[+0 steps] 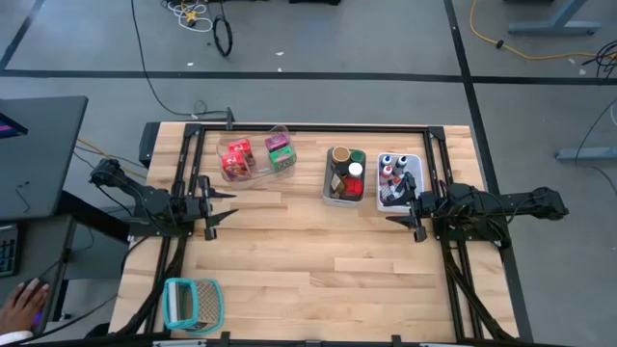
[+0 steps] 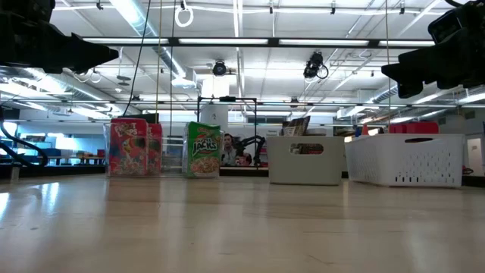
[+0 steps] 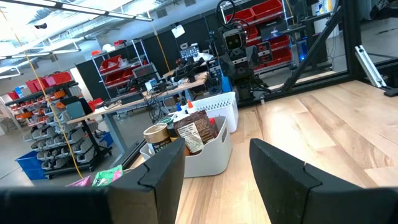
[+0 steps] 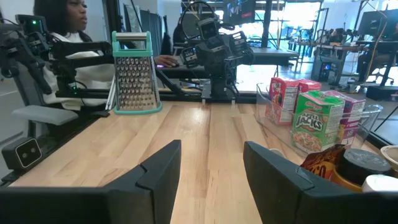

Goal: Pick & Place Kitchen Items
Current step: Return to Home Position

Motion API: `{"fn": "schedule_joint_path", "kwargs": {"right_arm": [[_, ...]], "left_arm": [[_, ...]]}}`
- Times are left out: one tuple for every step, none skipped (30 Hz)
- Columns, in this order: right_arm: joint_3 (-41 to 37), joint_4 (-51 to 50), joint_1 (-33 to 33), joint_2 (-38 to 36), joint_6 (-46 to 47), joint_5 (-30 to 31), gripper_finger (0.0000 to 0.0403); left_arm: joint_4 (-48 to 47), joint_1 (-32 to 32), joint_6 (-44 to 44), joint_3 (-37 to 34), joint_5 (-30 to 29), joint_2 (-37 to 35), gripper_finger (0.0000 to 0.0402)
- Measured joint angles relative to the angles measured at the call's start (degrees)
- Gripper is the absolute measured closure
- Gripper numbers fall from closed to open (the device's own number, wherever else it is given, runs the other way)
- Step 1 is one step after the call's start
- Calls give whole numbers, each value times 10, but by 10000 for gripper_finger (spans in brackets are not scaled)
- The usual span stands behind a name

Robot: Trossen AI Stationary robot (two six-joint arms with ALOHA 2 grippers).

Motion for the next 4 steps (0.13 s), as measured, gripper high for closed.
{"fn": "schedule_joint_path", "kwargs": {"right_arm": [[0, 0, 0, 0, 0, 0, 218], [0, 0, 0, 0, 0, 0, 218], [0, 0, 0, 0, 0, 0, 218], [0, 0, 0, 0, 0, 0, 218]], "left_arm": [[0, 0, 0, 0, 0, 0, 212], [0, 0, 0, 0, 0, 0, 212], [0, 0, 0, 0, 0, 0, 212], [0, 0, 0, 0, 0, 0, 212]]}}
